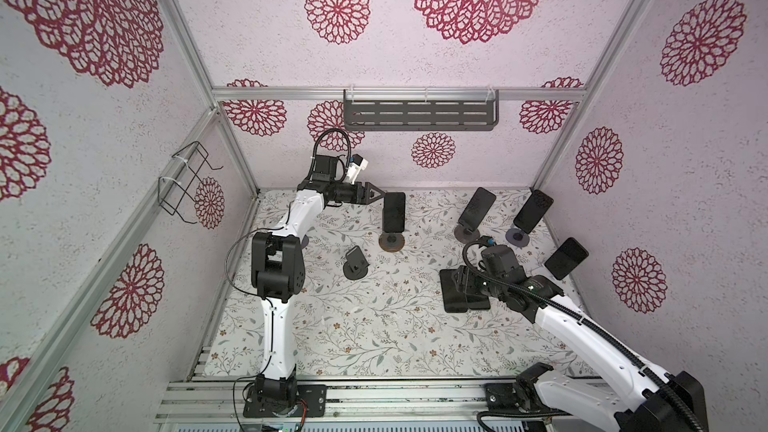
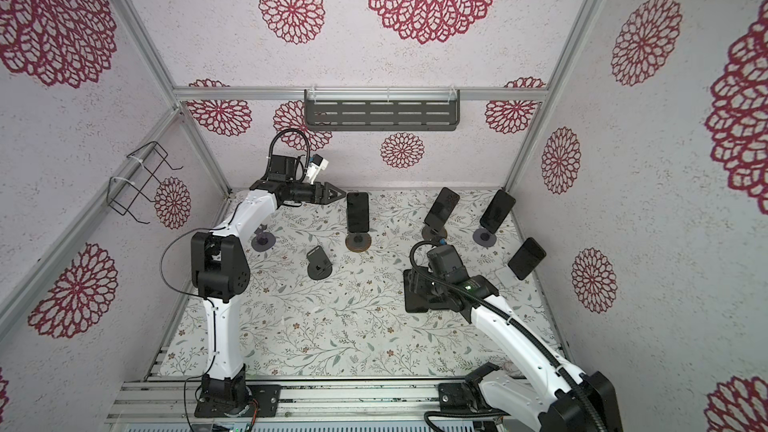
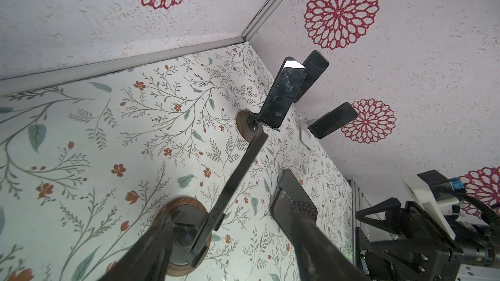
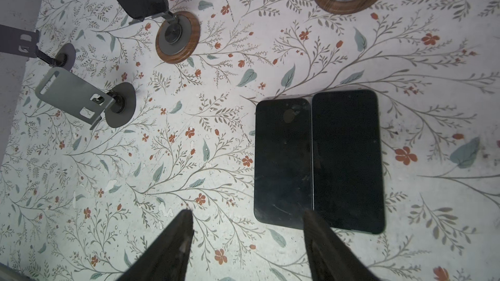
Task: Remove the phone from the phone stand
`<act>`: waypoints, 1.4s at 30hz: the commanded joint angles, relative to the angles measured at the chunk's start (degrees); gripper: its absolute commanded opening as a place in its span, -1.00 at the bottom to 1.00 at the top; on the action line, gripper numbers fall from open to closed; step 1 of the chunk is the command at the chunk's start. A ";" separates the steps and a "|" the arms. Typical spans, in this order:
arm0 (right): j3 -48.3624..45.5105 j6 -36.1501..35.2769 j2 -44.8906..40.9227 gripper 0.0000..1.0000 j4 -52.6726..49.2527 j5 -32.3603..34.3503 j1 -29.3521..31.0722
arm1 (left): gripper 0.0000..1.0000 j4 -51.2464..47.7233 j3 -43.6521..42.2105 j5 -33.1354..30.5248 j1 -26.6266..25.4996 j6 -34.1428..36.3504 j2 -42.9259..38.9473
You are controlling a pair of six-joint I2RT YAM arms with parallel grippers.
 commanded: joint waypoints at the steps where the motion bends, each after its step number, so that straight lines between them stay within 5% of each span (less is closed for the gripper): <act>1: 0.11 -1.47 -1.92 0.37 -2.46 -0.55 -0.60 | 0.44 3.25 1.79 4.14 -0.63 1.64 1.15; 23: 0.63 -3.08 -1.13 0.38 -4.49 -0.22 -1.44 | 0.23 4.16 5.92 5.28 -4.06 1.50 6.49; 31: 0.13 -2.90 -2.37 0.38 -5.18 0.45 -1.46 | -0.19 5.66 5.22 4.26 -4.06 0.71 6.40; 42: -0.35 -2.64 -3.06 0.37 -5.10 0.68 -1.55 | -0.52 4.82 3.98 2.25 -4.05 1.51 4.96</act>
